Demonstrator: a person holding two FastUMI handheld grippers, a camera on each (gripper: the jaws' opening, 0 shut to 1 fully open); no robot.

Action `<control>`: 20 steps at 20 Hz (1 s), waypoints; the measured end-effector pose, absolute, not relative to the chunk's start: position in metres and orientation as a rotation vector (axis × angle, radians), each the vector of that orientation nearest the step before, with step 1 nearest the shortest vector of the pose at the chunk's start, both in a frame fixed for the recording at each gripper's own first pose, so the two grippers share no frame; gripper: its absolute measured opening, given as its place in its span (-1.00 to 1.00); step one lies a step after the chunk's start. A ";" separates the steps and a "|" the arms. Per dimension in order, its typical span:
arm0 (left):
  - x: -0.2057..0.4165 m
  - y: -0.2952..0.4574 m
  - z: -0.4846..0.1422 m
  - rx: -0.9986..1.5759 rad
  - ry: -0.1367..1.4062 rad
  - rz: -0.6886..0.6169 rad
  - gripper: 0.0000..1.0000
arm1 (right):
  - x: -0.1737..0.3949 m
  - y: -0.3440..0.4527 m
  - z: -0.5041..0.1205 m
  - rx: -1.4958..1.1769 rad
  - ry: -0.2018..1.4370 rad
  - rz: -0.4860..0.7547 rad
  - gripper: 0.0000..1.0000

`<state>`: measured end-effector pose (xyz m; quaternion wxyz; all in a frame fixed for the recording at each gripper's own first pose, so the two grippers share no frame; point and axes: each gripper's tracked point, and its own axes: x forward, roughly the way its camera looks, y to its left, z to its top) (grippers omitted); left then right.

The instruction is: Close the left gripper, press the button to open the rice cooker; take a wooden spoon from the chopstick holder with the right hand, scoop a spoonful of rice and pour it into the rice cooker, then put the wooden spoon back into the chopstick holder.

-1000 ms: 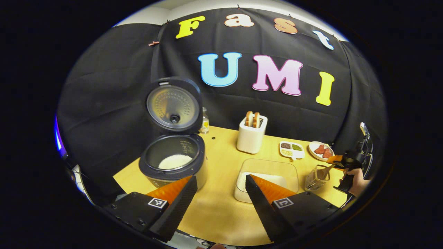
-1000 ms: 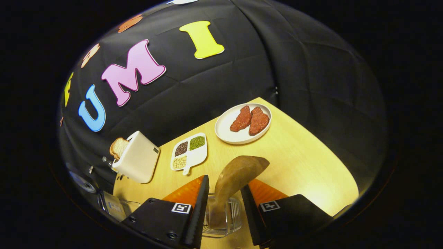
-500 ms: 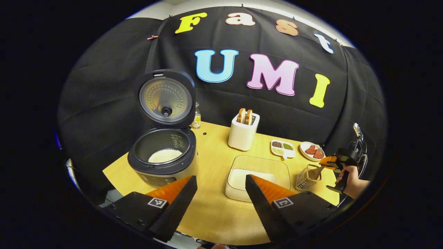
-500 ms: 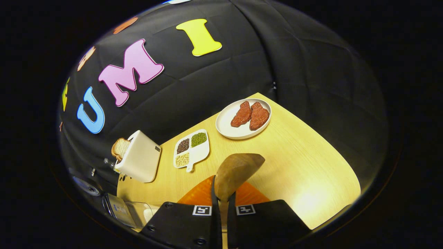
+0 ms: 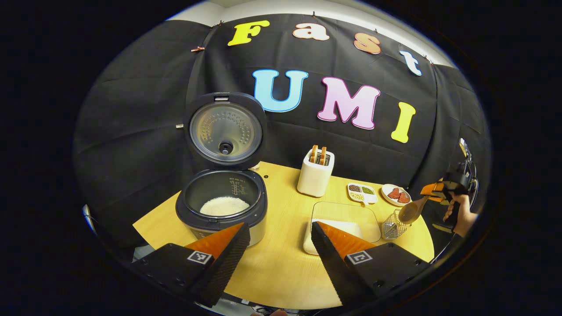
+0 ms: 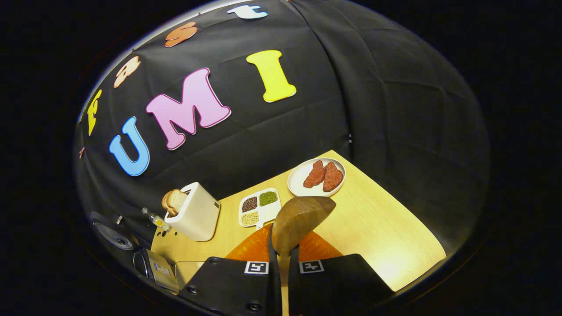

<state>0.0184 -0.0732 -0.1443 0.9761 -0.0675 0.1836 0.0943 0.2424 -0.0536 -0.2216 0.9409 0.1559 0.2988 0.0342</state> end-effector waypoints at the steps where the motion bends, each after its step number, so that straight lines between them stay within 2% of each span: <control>1: 0.016 -0.067 -0.146 -0.142 0.369 0.183 0.91 | 0.236 -0.044 -0.212 0.314 0.599 0.083 -0.79; 6: 0.003 -0.041 -0.149 -0.132 0.353 0.162 0.91 | 0.211 0.014 -0.181 0.272 0.558 0.187 -0.79; 11: -0.011 -0.016 -0.155 -0.141 0.356 0.158 0.91 | 0.182 0.075 -0.179 0.186 0.548 0.303 -0.79; 14: -0.020 -0.003 -0.160 -0.149 0.365 0.168 0.91 | 0.165 0.105 -0.198 0.127 0.562 0.357 -0.79; 20: -0.024 0.022 -0.194 -0.138 0.436 0.190 0.91 | 0.158 0.126 -0.265 0.062 0.640 0.339 -0.79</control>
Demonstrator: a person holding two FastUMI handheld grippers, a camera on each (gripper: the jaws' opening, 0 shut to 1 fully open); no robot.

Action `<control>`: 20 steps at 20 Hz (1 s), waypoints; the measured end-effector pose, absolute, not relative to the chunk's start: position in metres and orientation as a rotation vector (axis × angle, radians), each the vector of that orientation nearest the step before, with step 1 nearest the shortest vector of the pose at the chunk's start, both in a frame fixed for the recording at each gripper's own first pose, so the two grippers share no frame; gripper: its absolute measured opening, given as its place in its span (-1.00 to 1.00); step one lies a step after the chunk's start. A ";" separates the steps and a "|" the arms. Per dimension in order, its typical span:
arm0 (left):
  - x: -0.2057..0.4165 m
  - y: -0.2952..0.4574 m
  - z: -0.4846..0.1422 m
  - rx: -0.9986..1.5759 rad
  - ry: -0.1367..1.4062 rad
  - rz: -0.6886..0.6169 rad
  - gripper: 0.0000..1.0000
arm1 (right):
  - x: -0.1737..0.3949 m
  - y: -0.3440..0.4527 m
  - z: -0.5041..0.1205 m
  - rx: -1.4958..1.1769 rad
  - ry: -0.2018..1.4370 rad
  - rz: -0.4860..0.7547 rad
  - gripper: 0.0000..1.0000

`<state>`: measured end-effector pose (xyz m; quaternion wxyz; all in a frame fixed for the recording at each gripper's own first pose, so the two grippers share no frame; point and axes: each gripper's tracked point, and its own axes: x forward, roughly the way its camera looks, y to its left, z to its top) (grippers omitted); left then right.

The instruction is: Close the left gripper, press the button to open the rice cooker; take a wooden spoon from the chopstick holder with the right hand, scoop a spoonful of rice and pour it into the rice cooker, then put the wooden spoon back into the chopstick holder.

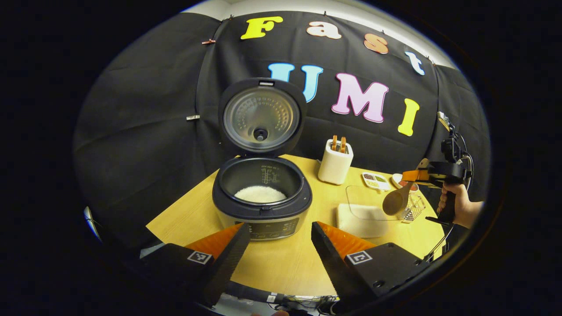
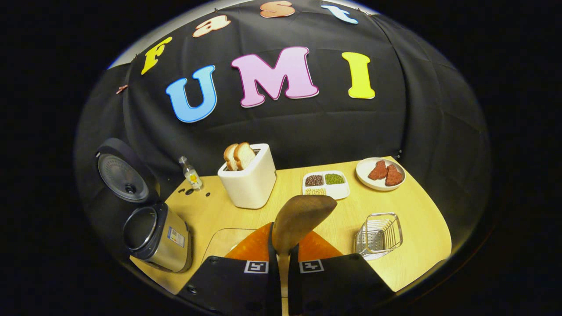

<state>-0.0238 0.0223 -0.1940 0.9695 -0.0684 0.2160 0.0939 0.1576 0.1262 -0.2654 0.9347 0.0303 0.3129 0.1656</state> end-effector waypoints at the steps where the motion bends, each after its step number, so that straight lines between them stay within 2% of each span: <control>1: -0.024 0.024 -0.201 -0.141 0.448 0.190 0.91 | 0.158 0.127 -0.275 0.050 0.643 0.334 -0.79; 5: -0.023 0.029 -0.212 -0.139 0.465 0.185 0.91 | 0.155 0.131 -0.308 0.003 0.655 0.329 -0.79; 8: -0.022 0.033 -0.219 -0.134 0.471 0.184 0.91 | 0.158 0.137 -0.310 0.002 0.613 0.326 -0.79; 13: -0.023 0.035 -0.226 -0.167 0.486 0.190 0.92 | 0.139 0.147 -0.322 0.023 0.639 0.314 -0.78; 20: -0.021 0.046 -0.220 -0.212 0.472 0.212 0.92 | 0.122 0.179 -0.333 0.237 0.774 0.275 -0.78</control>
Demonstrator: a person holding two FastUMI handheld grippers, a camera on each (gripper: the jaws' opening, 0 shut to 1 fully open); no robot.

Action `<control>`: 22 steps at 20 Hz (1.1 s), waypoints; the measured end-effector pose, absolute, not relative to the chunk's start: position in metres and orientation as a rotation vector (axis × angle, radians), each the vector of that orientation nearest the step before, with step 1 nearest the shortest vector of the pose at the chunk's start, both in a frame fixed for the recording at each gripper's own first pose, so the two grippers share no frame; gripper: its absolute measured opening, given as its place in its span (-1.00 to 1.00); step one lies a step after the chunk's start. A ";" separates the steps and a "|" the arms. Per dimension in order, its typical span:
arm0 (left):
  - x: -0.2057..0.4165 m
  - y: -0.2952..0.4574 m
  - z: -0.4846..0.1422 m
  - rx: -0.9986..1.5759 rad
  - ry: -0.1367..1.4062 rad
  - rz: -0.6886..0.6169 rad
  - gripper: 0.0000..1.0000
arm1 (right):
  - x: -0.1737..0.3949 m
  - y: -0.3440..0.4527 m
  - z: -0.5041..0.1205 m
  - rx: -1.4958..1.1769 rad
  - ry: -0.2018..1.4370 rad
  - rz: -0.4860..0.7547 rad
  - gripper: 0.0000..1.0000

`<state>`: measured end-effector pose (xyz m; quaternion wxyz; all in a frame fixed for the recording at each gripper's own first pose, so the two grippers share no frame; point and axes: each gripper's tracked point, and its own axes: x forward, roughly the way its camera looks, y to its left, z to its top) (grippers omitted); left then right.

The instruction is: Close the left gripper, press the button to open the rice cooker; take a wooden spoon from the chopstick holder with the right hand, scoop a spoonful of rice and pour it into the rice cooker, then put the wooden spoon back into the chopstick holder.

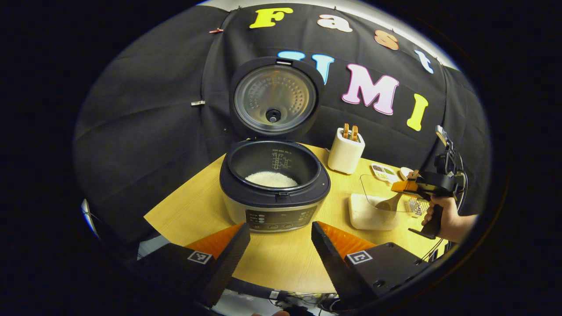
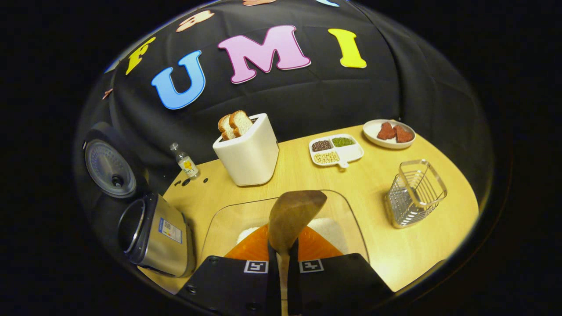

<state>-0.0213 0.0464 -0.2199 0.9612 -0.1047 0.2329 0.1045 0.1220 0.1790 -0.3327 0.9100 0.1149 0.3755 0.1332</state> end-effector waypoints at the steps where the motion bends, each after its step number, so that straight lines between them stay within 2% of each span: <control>1: -0.021 0.047 -0.219 -0.226 0.469 0.217 0.92 | 0.120 0.183 -0.333 0.264 0.790 0.270 -0.78; 9: -0.021 0.068 -0.205 -0.186 0.432 0.221 0.86 | 0.118 0.206 -0.324 0.489 0.868 0.243 -0.79; 11: -0.023 0.069 -0.201 -0.192 0.427 0.222 0.92 | 0.116 0.203 -0.320 0.510 0.869 0.242 -0.79; 18: -0.024 0.069 -0.189 -0.162 0.409 0.218 0.91 | 0.129 0.153 -0.301 0.736 0.866 0.116 -0.79; 22: -0.020 0.073 -0.180 -0.149 0.392 0.226 0.91 | 0.137 0.131 -0.278 0.817 0.834 0.090 -0.79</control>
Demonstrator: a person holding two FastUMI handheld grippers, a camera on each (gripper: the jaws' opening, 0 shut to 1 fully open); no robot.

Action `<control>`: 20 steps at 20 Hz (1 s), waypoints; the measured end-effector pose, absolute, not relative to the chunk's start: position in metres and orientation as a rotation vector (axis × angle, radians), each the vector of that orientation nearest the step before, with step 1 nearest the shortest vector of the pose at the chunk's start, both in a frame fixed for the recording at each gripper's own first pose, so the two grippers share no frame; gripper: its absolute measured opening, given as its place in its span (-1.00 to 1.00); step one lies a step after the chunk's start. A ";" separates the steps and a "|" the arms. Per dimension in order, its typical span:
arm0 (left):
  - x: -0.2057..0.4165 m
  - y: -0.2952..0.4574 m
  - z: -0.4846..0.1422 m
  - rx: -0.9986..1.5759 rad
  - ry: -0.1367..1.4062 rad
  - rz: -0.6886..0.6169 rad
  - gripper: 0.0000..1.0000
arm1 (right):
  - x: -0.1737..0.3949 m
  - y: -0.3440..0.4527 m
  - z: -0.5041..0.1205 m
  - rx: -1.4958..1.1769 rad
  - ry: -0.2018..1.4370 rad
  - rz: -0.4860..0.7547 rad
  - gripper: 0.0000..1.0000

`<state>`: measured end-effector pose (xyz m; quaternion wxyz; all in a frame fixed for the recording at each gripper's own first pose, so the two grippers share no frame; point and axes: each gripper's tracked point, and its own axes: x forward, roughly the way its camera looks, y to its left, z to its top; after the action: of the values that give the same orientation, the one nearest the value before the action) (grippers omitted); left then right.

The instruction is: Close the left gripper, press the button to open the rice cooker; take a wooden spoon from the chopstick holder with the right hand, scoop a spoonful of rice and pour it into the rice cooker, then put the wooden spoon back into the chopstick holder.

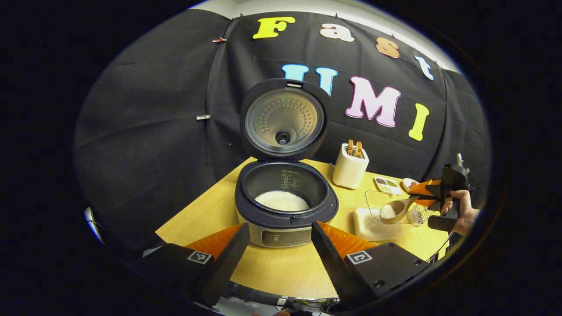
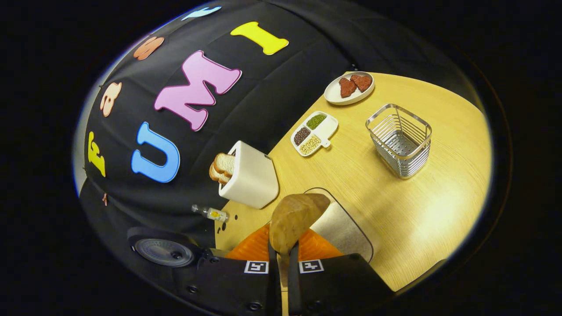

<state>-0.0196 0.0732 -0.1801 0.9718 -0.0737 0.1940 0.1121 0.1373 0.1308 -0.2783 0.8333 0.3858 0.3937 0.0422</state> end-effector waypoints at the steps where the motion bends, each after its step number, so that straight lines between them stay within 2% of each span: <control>1: -0.019 0.072 -0.179 -0.149 0.389 0.228 0.91 | 0.140 0.128 -0.273 0.835 0.831 0.086 -0.79; 11: -0.019 0.060 -0.171 -0.161 0.353 0.220 0.91 | 0.156 0.134 -0.225 1.065 0.826 0.083 -0.79; 20: -0.035 0.070 -0.166 -0.152 0.330 0.227 0.91 | 0.145 0.220 -0.170 1.128 0.856 0.241 -0.79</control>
<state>-0.0350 0.0695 -0.1658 0.9772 -0.0757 0.1636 0.1126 0.1452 0.2200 -0.1696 0.7531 0.5168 0.3920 0.1103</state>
